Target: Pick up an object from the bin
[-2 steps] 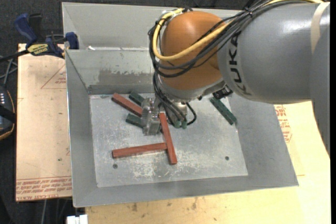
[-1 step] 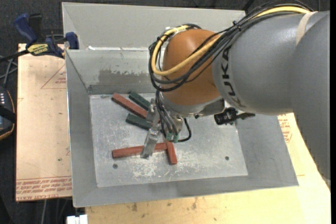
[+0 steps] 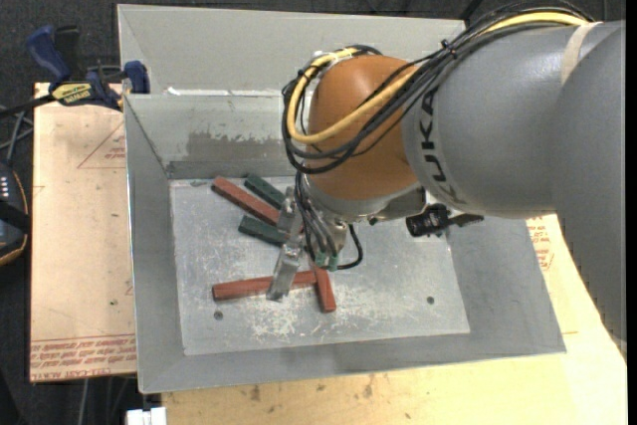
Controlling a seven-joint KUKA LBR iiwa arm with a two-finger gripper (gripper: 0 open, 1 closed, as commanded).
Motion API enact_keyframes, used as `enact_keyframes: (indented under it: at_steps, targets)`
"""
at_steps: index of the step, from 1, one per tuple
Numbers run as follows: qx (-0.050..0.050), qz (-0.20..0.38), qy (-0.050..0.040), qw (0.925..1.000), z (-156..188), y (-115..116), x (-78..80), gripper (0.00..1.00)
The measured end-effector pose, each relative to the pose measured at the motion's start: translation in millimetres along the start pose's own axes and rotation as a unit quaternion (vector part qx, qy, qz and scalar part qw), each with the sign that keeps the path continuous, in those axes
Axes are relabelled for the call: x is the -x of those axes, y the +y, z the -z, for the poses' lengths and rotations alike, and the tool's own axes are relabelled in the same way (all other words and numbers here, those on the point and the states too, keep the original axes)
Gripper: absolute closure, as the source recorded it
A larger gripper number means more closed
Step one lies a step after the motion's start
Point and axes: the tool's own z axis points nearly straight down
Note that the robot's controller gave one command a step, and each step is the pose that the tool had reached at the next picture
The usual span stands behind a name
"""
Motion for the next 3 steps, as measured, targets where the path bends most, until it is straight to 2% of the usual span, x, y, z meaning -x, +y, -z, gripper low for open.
enact_keyframes:
  at_steps: [1,2,3]
  targets:
    - [0.001,-0.020,-0.0017,0.9998,-27.5,4.1,-8.0,0.00]
    - [0.000,-0.055,0.0001,0.9985,-121.2,-21.2,8.7,1.00]
    - [0.000,-0.055,0.0001,0.9985,-121.2,-21.2,8.7,1.00]
